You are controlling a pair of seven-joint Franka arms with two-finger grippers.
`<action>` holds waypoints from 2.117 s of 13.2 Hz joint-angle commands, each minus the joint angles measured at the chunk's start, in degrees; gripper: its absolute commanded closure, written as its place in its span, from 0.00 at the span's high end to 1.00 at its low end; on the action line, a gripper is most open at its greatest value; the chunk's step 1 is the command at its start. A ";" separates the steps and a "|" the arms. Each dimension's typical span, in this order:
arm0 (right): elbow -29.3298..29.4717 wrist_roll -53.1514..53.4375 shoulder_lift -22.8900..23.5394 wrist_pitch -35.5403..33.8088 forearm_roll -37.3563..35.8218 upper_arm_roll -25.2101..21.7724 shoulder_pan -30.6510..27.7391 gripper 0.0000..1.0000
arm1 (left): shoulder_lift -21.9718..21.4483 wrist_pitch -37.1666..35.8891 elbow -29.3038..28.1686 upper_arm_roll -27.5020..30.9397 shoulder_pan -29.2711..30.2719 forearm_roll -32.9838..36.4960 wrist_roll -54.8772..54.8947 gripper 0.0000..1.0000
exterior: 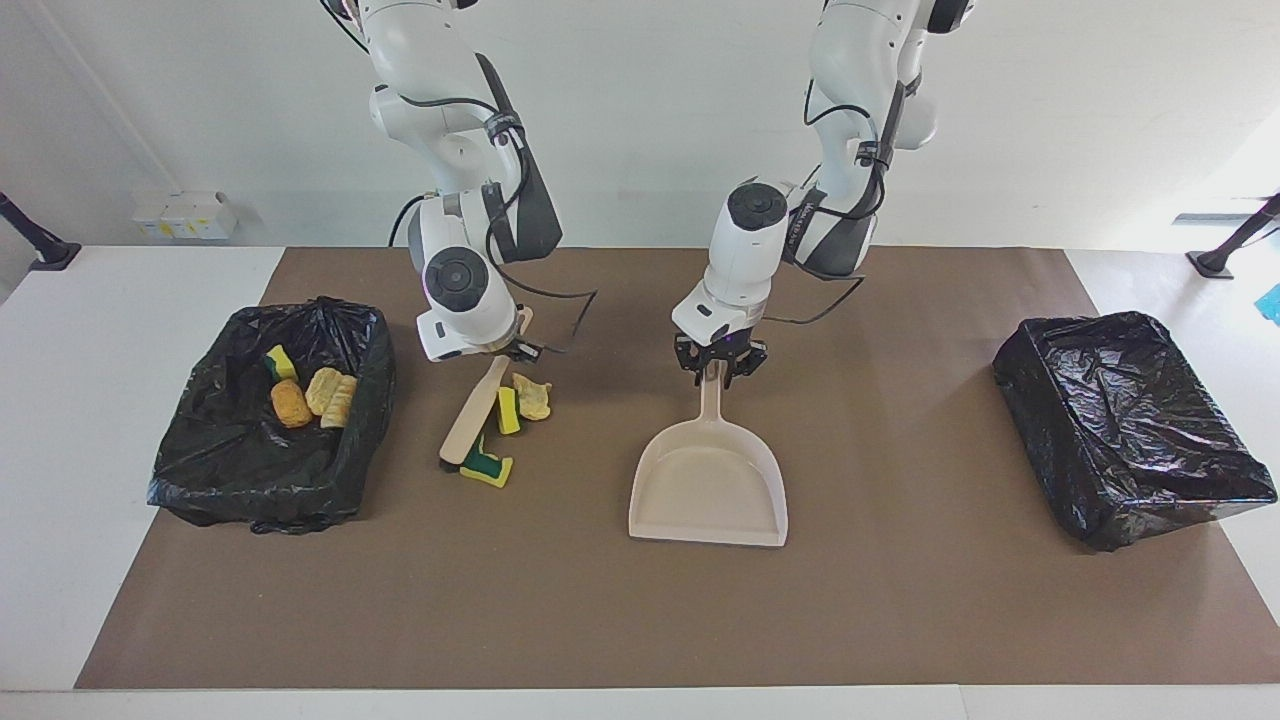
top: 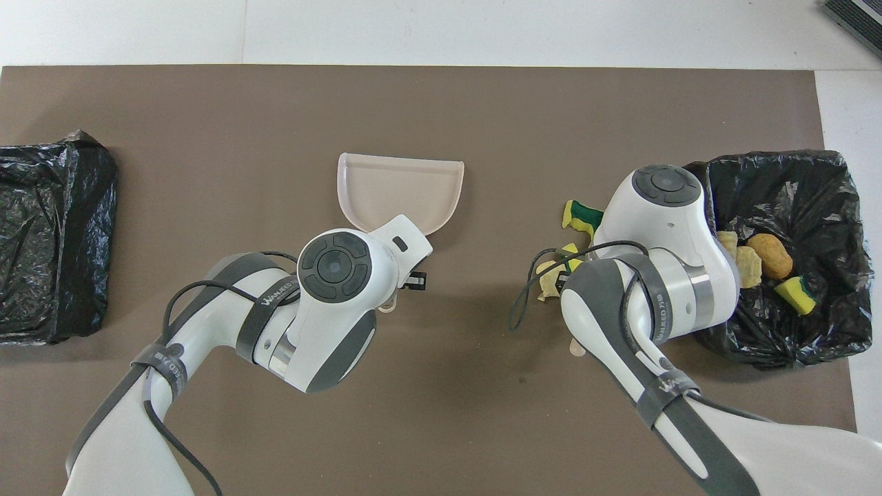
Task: Sweep and dump trash in bin
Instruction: 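Grasp the dustpan with the left gripper and lift it, then sweep the sponge and bread pieces into the dustpan with the right gripper's brush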
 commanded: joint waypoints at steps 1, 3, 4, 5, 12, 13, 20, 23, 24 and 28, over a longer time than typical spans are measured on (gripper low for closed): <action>1.09 -2.38 0.55 -1.13 -0.31 0.26 -1.16 0.00 | -1.01 0.81 -1.56 0.85 -1.03 1.02 0.30 0.00; 1.09 -2.39 0.46 -1.13 -0.23 0.26 -1.07 0.00 | -0.93 0.19 -1.21 1.02 -0.50 1.02 3.53 0.00; 1.09 -2.39 0.46 -1.13 -0.23 0.26 -1.16 0.00 | -0.93 0.10 -0.86 1.29 -0.15 1.02 9.73 0.00; 1.09 -2.47 0.55 -1.13 -0.14 0.26 -1.16 0.00 | -1.19 -0.07 -0.77 1.81 0.38 1.02 15.54 0.00; 1.44 -2.47 0.55 -1.39 0.21 0.26 -1.16 0.00 | -6.55 -17.56 5.03 1.90 10.39 0.93 47.71 0.00; 1.44 -2.56 0.55 -1.48 0.21 0.26 -1.25 0.00 | -6.90 -19.13 5.03 1.90 11.10 0.93 52.11 0.00; 1.44 -2.74 0.55 -1.30 0.30 0.26 -1.25 0.00 | -10.67 -20.38 -1.54 1.90 11.19 2.94 77.97 0.00; 1.44 -5.63 0.72 -1.48 0.30 0.26 -1.94 0.00 | -11.47 -20.03 -4.19 1.90 10.67 4.96 84.15 0.00; 1.35 -6.86 0.72 -1.65 0.39 0.26 -2.12 0.00 | -11.56 -19.50 -5.07 1.90 10.40 6.10 84.33 0.00; 1.44 -10.11 0.72 -2.09 -0.13 0.26 -2.22 0.00 | -11.74 -17.66 -6.22 1.90 9.96 7.17 84.24 0.00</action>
